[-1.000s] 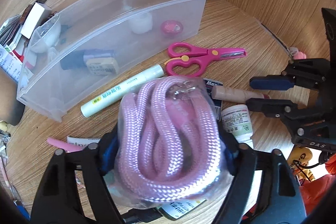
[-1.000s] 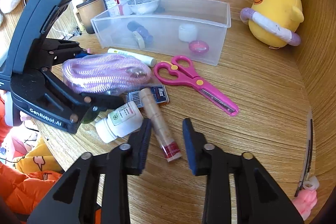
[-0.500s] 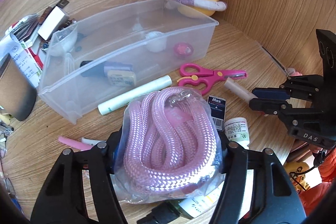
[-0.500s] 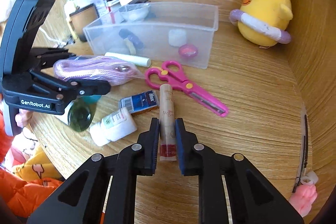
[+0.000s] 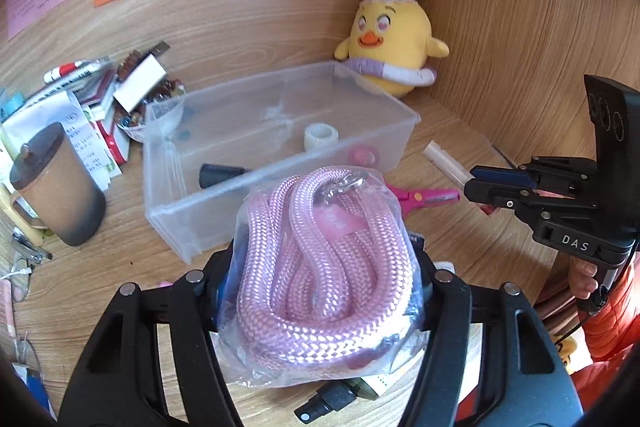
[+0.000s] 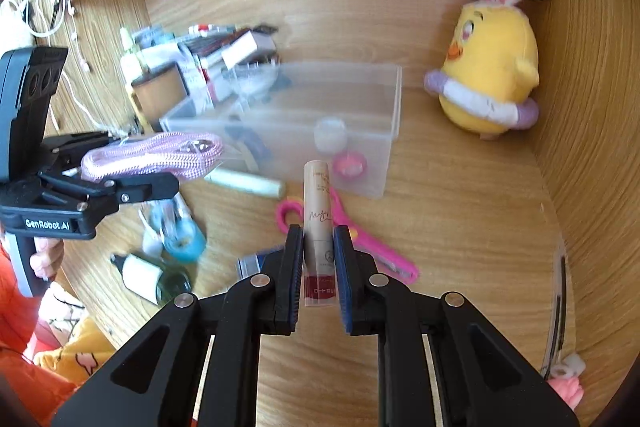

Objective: Organize objects
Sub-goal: 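Grasp the bagged pink rope with the left gripper while the right gripper grasps the lip balm tube, then lower the pink rope and lip balm tube into the box and release both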

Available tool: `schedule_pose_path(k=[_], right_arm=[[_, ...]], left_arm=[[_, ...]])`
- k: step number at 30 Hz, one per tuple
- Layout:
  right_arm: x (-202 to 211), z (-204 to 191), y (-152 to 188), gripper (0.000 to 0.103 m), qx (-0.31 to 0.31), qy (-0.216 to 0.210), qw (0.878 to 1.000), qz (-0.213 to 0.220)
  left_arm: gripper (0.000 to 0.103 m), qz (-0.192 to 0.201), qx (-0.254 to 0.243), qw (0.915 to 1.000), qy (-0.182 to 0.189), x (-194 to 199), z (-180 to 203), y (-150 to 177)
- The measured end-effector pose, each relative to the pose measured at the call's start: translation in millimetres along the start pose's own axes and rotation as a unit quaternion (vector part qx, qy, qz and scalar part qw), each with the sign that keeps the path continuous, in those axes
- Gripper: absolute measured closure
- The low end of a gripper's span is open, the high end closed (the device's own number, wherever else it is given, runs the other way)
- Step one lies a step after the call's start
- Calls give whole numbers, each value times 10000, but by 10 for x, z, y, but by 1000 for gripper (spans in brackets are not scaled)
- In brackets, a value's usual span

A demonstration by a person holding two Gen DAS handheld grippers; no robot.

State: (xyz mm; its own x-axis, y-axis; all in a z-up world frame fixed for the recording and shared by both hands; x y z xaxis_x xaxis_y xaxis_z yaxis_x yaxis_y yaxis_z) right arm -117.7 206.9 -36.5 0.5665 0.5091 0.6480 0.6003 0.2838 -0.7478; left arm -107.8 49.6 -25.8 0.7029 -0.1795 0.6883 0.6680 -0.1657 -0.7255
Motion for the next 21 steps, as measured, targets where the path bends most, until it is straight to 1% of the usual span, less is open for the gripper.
schedule_pose_path(k=[4,8,11,16,21], right_arm=[[31,-46,-230,89,24,-20,9996,269],[17,-80,-464,89,45,-10,9990,450],[-10,-97,-621,89,92,16,9985,548],[-175,-123,-860,89,137,16,9984,554],[-436,-122,-1026,89,167,61,9990,418]], left_arm=[[39,247,137,9996,-96,98,-120,-165],[39,468,258,9983,-253,158,-271,-316],[39,535,381,9972,-345,155,-391,-416],[39,475,509,9961,-548,28,-566,-509],[39,177,704,9959,-548,-241,-703,-533]])
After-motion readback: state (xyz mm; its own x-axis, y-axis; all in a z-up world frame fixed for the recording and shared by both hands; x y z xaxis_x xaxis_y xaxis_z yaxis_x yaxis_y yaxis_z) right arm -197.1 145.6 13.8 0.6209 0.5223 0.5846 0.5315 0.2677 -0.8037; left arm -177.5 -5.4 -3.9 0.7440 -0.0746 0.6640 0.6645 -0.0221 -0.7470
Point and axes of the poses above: each gripper's, at about its wrist camera, not at the fingertips, and x roughly against the way its jaws point, z to its right, y to its underside, the point moved 6 cm from there along -x, roughly the way its jaws point, and after that the axes turned 4 degrees about -y, right-handed, at the moved point
